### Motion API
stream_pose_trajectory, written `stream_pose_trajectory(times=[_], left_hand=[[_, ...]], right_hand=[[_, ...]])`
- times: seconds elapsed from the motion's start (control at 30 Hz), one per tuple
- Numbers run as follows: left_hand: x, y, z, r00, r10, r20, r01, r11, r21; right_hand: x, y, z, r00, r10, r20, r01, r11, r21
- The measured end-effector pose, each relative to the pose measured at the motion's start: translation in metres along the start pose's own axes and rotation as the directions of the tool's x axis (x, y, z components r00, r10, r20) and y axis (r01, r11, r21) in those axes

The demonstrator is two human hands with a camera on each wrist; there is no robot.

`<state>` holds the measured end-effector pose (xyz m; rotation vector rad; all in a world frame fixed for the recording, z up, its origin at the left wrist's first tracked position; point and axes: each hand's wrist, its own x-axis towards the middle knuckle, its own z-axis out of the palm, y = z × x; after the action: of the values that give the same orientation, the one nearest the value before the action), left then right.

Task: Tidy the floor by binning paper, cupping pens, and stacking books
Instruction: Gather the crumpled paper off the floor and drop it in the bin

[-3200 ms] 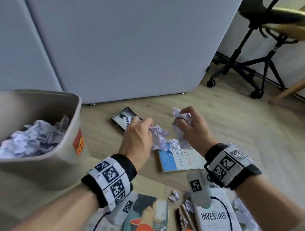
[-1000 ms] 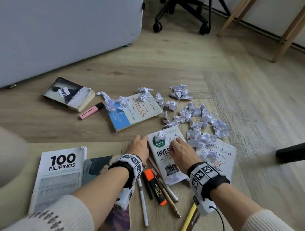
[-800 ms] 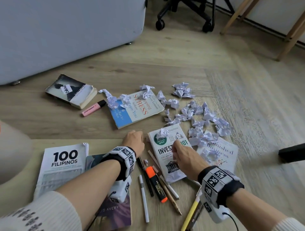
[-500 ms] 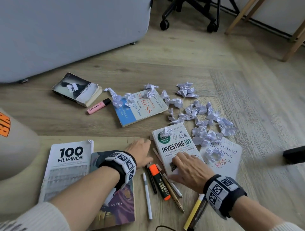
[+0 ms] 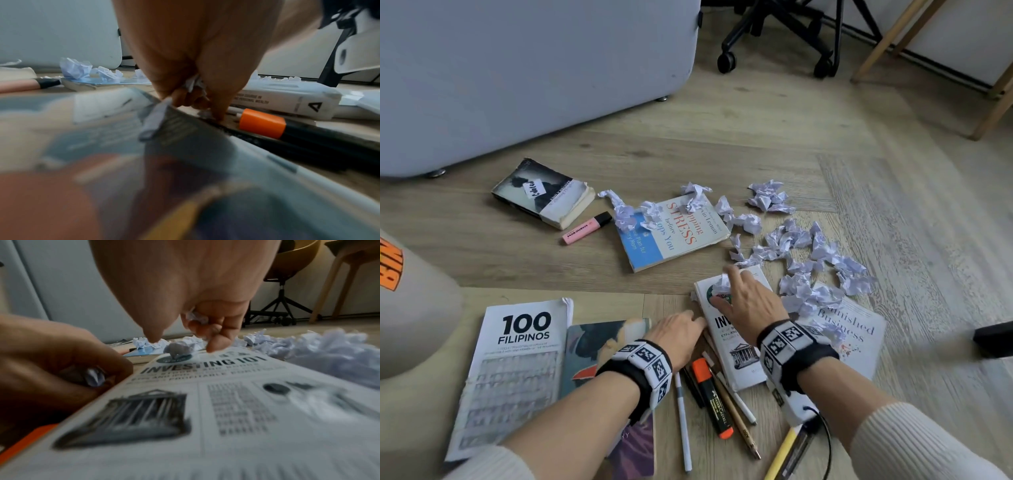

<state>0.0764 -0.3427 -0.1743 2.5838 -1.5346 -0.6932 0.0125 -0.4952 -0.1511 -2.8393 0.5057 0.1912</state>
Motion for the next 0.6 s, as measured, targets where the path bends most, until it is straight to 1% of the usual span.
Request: stream_pose_trajectory(times=[0.07,0.13,0.2,0.27,0.33,0.4,0.43,0.47,0.53,0.57,0.6], left_hand=[[0.002,0.0,0.001,1.0,0.001,-0.004,0.0,1.0,0.016],[0.004,-0.004,-0.001,1.0,-0.019,-0.005,0.019,0.999,0.028],[0.005,-0.01,-0.007,0.999,-0.05,-0.009,0.05,0.999,-0.004],[0.007,-0.016,-0.01,0.998,-0.058,0.032,0.059,0.997,-0.052],[0.008,-0.018,-0.013,0.995,-0.066,0.079,0.07,0.996,-0.058],[0.01,-0.017,-0.013,0.993,-0.061,0.102,0.063,0.998,-0.021],[0.011,-0.016,-0.014,0.992,-0.043,0.12,0.043,0.999,0.006],[0.012,-0.015,-0.014,0.991,-0.026,0.132,0.023,1.0,0.02],[0.013,-0.016,-0.014,0.992,-0.022,0.124,0.022,1.0,0.002],[0.015,-0.016,-0.014,0.994,-0.035,0.101,0.039,0.999,-0.031],[0.017,-0.017,-0.015,0.996,-0.063,0.065,0.068,0.995,-0.071]], right_hand=[[0.004,-0.001,-0.003,0.997,-0.007,0.073,0.013,0.996,-0.09],[0.004,0.004,-0.003,0.993,-0.025,0.114,0.04,0.991,-0.126],[0.001,0.013,-0.002,0.992,-0.006,0.124,0.016,0.996,-0.087],[-0.005,0.021,-0.001,0.994,0.081,0.072,-0.085,0.995,0.05],[-0.01,0.032,-0.001,0.982,0.186,-0.026,-0.18,0.974,0.14],[-0.018,0.045,-0.001,0.959,0.268,-0.091,-0.255,0.957,0.135],[-0.023,0.05,-0.003,0.952,0.291,-0.093,-0.28,0.954,0.111],[-0.027,0.055,-0.003,0.948,0.31,-0.074,-0.305,0.95,0.073],[-0.034,0.063,0.002,0.933,0.359,0.036,-0.358,0.933,-0.04],[-0.036,0.064,0.003,0.925,0.373,0.072,-0.368,0.927,-0.071],[-0.036,0.066,0.005,0.921,0.377,0.096,-0.372,0.926,-0.063]])
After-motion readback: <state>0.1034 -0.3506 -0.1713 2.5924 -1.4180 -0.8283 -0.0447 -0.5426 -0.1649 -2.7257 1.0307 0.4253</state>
